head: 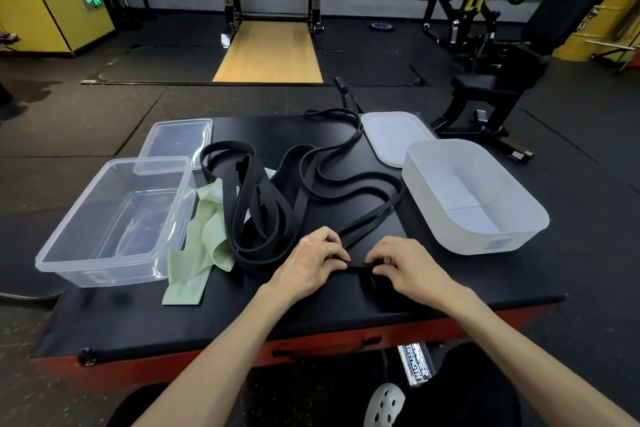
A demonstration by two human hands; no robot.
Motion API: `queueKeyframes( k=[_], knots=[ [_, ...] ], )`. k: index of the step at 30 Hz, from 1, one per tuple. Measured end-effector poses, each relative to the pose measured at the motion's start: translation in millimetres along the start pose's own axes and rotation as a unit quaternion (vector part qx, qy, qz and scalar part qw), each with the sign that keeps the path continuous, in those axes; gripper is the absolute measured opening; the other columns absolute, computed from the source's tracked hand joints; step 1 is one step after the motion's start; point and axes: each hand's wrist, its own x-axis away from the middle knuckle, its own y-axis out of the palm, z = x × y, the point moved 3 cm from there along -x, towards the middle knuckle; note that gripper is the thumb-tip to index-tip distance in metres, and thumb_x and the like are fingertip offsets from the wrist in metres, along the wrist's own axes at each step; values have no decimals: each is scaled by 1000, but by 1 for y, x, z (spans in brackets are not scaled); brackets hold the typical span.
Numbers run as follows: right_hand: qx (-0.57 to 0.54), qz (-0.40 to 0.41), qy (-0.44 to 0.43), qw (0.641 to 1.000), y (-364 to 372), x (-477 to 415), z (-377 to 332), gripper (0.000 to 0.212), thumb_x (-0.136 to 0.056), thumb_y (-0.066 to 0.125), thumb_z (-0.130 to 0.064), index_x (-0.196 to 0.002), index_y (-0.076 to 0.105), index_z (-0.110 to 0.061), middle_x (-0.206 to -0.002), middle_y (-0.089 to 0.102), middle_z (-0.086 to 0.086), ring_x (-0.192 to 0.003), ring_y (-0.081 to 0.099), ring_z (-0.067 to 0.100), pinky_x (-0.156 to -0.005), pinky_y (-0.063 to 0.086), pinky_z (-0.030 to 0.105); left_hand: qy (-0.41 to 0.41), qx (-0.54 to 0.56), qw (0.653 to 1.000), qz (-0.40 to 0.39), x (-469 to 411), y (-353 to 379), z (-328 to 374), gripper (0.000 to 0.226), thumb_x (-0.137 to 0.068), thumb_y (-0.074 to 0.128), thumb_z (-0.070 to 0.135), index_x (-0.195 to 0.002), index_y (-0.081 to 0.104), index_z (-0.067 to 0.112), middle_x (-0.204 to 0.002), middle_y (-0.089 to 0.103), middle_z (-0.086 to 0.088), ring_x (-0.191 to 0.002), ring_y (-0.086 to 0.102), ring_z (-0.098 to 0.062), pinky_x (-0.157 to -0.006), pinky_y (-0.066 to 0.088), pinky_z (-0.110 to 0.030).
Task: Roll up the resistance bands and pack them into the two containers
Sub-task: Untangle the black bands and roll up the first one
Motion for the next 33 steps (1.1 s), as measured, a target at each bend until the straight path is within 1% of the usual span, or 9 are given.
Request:
queueKeyframes(
  k=[7,11,14,17,20,23,27,29,33],
  knots=[
    [6,31,15,999,1,3,-5,14,-77,73,-6,-87,76,-14,-82,67,-1,-68,56,11,-71,35,18,9,-56,998,-2,-1,1,17,17,-83,69,10,-100,73,15,-112,53,5,-78,50,-7,-81,43,-22],
    [-2,41,15,999,5,4,-12,13,-79,74,-12,-91,77,-14,-86,72,3,-76,63,16,-72,36,17,23,-55,998,-18,0,5,30,21,-81,73,13,-102,72,11,-97,67,-2,-71,56,-15,-74,43,-22],
    [-18,34,20,999,11,8,-15,13,-79,75,-18,-92,76,-14,-85,72,2,-70,57,7,-67,33,9,-3,-53,999,8,2,4,25,12,-81,72,10,-93,71,9,-90,68,-5,-73,53,-10,-77,46,-24],
    [-45,15,23,999,11,10,-9,18,-78,77,-18,-96,75,-14,-85,70,2,-69,56,5,-66,36,3,-8,-46,999,14,3,6,24,10,-80,73,7,-89,71,8,-89,67,-4,-72,49,-5,-75,42,-17],
    [-54,12,7,998,10,12,-6,18,-80,74,-11,-98,75,-13,-88,69,2,-74,60,8,-73,45,13,-8,-43,999,10,3,5,24,10,-78,73,5,-88,71,8,-87,67,-4,-70,49,-4,-71,36,-7],
    [-46,29,-17,998,11,8,-6,15,-80,70,-3,-90,75,-13,-84,67,2,-72,59,11,-72,46,21,-3,-35,999,1,3,4,23,11,-79,73,4,-88,71,8,-88,66,-4,-71,50,-5,-71,35,-2],
    [-6,19,-59,998,11,-2,-8,19,-76,70,2,-84,73,-14,-83,62,-2,-75,58,15,-73,47,28,1,-21,1000,-12,4,5,23,12,-81,70,2,-91,71,7,-95,61,-3,-72,52,-6,-73,40,-10],
    [-3,18,-45,999,11,-2,-6,19,-77,71,-2,-88,74,-17,-86,56,-4,-76,54,12,-73,45,26,-1,-17,1000,-21,3,4,20,13,-82,69,1,-92,71,9,-96,60,-1,-71,54,-7,-73,42,-14],
    [25,42,16,999,14,3,-9,19,-81,69,-10,-93,74,-25,-78,50,-4,-73,49,13,-70,42,28,-4,-7,1000,-22,1,3,20,12,-81,71,2,-90,72,9,-91,65,0,-68,51,2,-69,37,-5]
  ],
)
